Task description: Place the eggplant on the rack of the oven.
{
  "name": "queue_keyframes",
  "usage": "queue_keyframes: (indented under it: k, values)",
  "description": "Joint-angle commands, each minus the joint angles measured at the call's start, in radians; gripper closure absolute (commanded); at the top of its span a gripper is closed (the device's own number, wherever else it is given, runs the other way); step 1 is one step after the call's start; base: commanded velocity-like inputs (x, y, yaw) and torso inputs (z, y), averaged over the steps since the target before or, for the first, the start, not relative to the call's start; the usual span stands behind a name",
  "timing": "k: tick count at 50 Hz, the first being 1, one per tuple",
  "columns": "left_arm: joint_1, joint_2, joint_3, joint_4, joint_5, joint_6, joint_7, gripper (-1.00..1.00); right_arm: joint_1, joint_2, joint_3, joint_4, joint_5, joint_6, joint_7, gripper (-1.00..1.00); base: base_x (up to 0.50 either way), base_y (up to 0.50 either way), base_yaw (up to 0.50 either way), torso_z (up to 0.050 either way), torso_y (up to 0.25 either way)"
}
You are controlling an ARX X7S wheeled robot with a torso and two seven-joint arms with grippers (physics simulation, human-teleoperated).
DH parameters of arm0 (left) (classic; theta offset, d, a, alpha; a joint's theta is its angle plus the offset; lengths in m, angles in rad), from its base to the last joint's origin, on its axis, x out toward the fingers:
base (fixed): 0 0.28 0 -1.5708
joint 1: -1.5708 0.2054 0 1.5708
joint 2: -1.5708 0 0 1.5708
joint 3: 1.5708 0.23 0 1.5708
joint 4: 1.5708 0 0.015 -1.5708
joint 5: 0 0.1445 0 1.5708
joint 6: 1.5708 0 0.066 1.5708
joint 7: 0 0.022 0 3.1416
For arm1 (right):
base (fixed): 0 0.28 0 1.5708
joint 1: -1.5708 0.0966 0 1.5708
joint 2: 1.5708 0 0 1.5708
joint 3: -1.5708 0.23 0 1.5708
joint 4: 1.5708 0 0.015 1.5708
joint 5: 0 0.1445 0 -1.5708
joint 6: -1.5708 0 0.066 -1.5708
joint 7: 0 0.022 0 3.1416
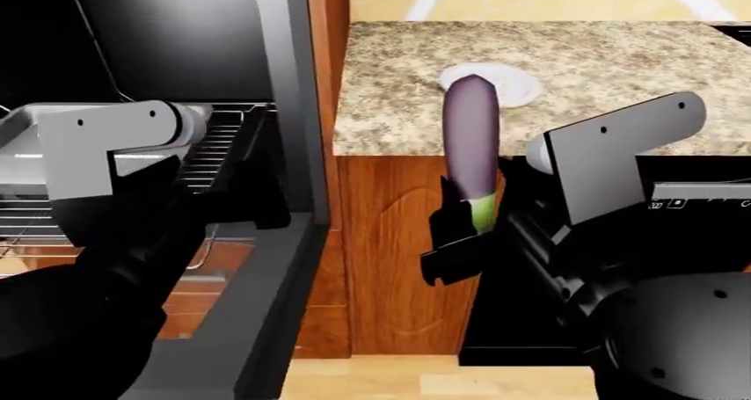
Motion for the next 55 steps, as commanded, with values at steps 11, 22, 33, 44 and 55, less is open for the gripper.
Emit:
queue_keyframes:
  k: [11, 22, 33, 44, 55]
  values:
    - [0.002, -0.007, 0.001, -0.003, 0.003, 0.010, 0.003, -1.00, 0.039, -0.008, -0.026, 0.012, 0.007, 0.024, 0.005, 1.00, 0.00, 0.50, 0.00, 0.000, 0.000]
    - [-0.002, -0.010, 0.005, -0.002, 0.001, 0.011, -0.001, -1.00, 0.060, -0.004, -0.034, 0.021, 0.017, 0.031, 0.002, 1.00, 0.00, 0.50, 0.00, 0.000, 0.000]
    - [-0.006, -0.010, 0.010, -0.003, 0.004, 0.014, -0.001, -1.00, 0.085, -0.010, -0.049, 0.032, 0.030, 0.041, 0.002, 1.00, 0.00, 0.50, 0.00, 0.000, 0.000]
    - [-0.020, -0.013, 0.021, -0.010, 0.015, 0.010, 0.008, -1.00, 0.116, -0.013, -0.070, 0.060, 0.040, 0.060, -0.002, 1.00, 0.00, 0.50, 0.00, 0.000, 0.000]
    - [-0.019, -0.012, 0.026, -0.015, 0.038, 0.015, 0.025, -1.00, 0.118, -0.011, -0.073, 0.075, 0.012, 0.064, -0.030, 1.00, 0.00, 0.50, 0.00, 0.000, 0.000]
